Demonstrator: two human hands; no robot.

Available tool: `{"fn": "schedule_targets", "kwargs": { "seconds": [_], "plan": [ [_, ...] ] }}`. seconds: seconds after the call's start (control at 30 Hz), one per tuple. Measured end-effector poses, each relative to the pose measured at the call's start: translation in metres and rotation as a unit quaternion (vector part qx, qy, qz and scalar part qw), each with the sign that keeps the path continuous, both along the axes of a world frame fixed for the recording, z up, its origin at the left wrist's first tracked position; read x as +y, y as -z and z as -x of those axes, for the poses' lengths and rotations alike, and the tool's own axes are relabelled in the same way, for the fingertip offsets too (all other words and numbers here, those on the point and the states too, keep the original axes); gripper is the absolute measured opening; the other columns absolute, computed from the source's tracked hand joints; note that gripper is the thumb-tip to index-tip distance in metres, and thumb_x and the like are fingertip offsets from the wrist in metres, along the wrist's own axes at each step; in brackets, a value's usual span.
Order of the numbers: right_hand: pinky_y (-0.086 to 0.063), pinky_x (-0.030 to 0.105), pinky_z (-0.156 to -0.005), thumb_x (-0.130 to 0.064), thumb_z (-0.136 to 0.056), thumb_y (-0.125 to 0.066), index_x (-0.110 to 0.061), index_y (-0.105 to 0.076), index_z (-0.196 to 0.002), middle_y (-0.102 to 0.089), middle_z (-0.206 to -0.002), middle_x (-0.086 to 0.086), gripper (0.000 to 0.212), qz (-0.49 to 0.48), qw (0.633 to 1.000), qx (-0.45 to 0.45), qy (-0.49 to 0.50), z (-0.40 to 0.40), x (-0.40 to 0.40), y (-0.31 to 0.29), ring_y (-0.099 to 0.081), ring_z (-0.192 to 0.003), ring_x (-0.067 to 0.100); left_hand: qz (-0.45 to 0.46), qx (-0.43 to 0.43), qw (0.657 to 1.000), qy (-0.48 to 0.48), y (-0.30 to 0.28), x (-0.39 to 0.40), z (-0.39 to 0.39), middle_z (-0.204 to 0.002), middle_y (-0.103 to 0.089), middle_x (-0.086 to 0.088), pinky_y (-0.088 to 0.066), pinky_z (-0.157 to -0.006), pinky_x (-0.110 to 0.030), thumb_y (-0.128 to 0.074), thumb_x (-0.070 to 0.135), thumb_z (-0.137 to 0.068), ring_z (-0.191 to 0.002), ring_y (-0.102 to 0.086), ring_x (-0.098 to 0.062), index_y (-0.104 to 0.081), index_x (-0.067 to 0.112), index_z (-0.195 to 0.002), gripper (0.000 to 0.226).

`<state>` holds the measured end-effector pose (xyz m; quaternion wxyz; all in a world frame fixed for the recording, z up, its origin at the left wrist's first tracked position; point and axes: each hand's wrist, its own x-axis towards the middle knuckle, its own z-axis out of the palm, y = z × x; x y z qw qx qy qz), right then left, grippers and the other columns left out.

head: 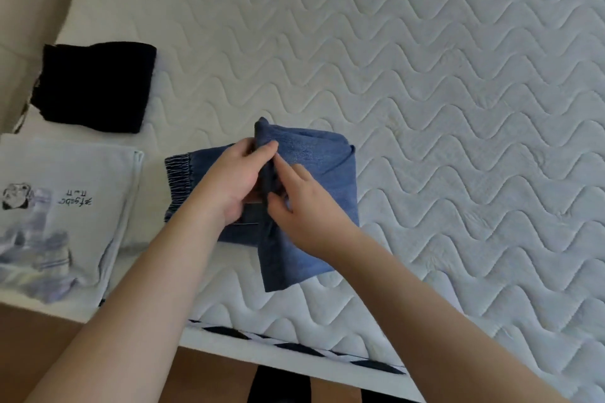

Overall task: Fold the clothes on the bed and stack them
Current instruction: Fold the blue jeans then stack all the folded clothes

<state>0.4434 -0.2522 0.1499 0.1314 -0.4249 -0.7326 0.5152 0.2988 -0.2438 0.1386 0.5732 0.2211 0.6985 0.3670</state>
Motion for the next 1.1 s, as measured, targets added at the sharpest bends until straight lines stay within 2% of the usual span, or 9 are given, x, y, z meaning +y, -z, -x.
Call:
{"fn": "schedule_targets", "kwargs": {
  "seconds": [0.13, 0.33, 0.47, 0.57, 0.63, 0.73, 0.9, 1.0, 1.1],
  "plan": [
    [-0.032, 0.005, -0.096, -0.007, -0.097, -0.050, -0.013, -0.051, -0.138, -0.057, -0.125, 0.003, 0.042, 0.013, 0.999, 0.037, 0.020, 0.016, -0.013, 0.021, -0.053, -0.113, 0.009, -0.014, 0.025, 0.999, -0.040, 0.019, -0.020, 0.064, -0.090, -0.075, -0.005, -0.057, -0.077, -0.040, -0.057, 0.030, -0.098, -0.086, -0.071, -0.024, -0.067, 0.022, -0.093, 0.014],
    [-0.036, 0.029, -0.101, -0.025, -0.098, -0.053, -0.026, -0.043, -0.144, -0.045, -0.143, 0.002, 0.047, 0.018, 0.974, -0.136, 0.179, -0.002, 0.001, 0.083, -0.047, -0.128, 0.020, 0.011, 0.185, 0.983, 0.007, 0.056, -0.040, 0.168, -0.106, -0.070, -0.004, -0.051, -0.093, -0.053, -0.051, 0.056, -0.087, -0.102, -0.066, -0.029, -0.063, 0.030, -0.099, 0.031],
    [-0.036, 0.043, -0.108, -0.038, -0.097, -0.053, -0.028, -0.028, -0.152, -0.032, -0.155, 0.005, 0.061, 0.084, 0.952, -0.196, 0.219, 0.004, 0.013, 0.109, -0.039, -0.138, 0.026, 0.026, 0.246, 0.969, 0.008, 0.087, -0.038, 0.207, -0.102, -0.067, 0.007, -0.055, -0.085, -0.044, -0.053, 0.059, -0.088, -0.097, -0.066, -0.020, -0.059, 0.027, -0.104, 0.036],
    [-0.039, 0.047, -0.106, -0.046, -0.095, -0.055, -0.026, -0.017, -0.155, -0.031, -0.157, 0.004, 0.074, 0.163, 0.940, -0.195, 0.227, 0.013, 0.017, 0.121, -0.041, -0.137, 0.029, 0.087, 0.160, 0.983, 0.018, 0.106, -0.041, 0.215, -0.099, -0.066, 0.005, -0.054, -0.067, -0.030, -0.067, 0.054, -0.084, -0.086, -0.066, -0.013, -0.056, 0.025, -0.105, 0.037],
    [-0.040, 0.047, -0.105, -0.052, -0.090, -0.059, -0.025, -0.019, -0.154, -0.037, -0.153, 0.002, 0.080, 0.215, 0.931, -0.177, 0.236, 0.017, 0.019, 0.128, -0.045, -0.133, 0.029, 0.144, 0.101, 0.983, 0.057, 0.118, -0.050, 0.215, -0.096, -0.064, 0.007, -0.049, -0.062, -0.023, -0.075, 0.045, -0.081, -0.083, -0.064, -0.010, -0.053, 0.021, -0.110, 0.044],
    [-0.043, 0.046, -0.105, -0.065, -0.075, -0.068, -0.023, -0.032, -0.147, -0.047, -0.143, 0.001, 0.091, 0.278, 0.915, -0.150, 0.250, 0.022, 0.022, 0.138, -0.049, -0.125, 0.026, 0.130, 0.171, 0.973, 0.080, 0.136, -0.065, 0.216, -0.092, -0.062, 0.011, -0.043, -0.059, -0.020, -0.074, 0.037, -0.084, -0.079, -0.060, -0.005, -0.055, 0.021, -0.105, 0.033],
    [-0.046, 0.046, -0.103, -0.073, -0.046, -0.081, -0.024, -0.039, -0.141, -0.054, -0.128, -0.003, 0.115, 0.315, 0.902, -0.127, 0.268, 0.026, 0.034, 0.151, -0.055, -0.116, 0.023, 0.086, 0.165, 0.983, -0.002, 0.151, -0.076, 0.222, -0.101, -0.067, 0.002, -0.050, -0.065, -0.027, -0.063, 0.038, -0.093, -0.089, -0.066, -0.015, -0.060, 0.018, -0.108, 0.025],
    [-0.052, 0.036, -0.082, -0.071, -0.048, -0.084, -0.022, -0.047, -0.131, -0.058, -0.111, -0.008, 0.103, 0.330, 0.893, -0.132, 0.276, 0.031, 0.036, 0.152, -0.059, -0.101, 0.017, 0.095, 0.127, 0.986, -0.046, 0.153, -0.083, 0.228, -0.108, -0.068, -0.002, -0.053, -0.071, -0.034, -0.061, 0.040, -0.094, -0.096, -0.066, -0.020, -0.061, 0.016, -0.114, 0.032],
    [-0.043, 0.027, -0.056, -0.074, -0.053, -0.079, -0.024, -0.056, -0.107, -0.063, -0.094, -0.008, 0.078, 0.302, 0.893, -0.165, 0.290, 0.042, 0.035, 0.151, -0.059, -0.081, 0.012, 0.129, 0.039, 0.986, -0.095, 0.154, -0.085, 0.225, -0.112, -0.068, -0.003, -0.055, -0.079, -0.040, -0.057, 0.040, -0.096, -0.100, -0.067, -0.024, -0.058, 0.017, -0.121, 0.035]
  ]
}}
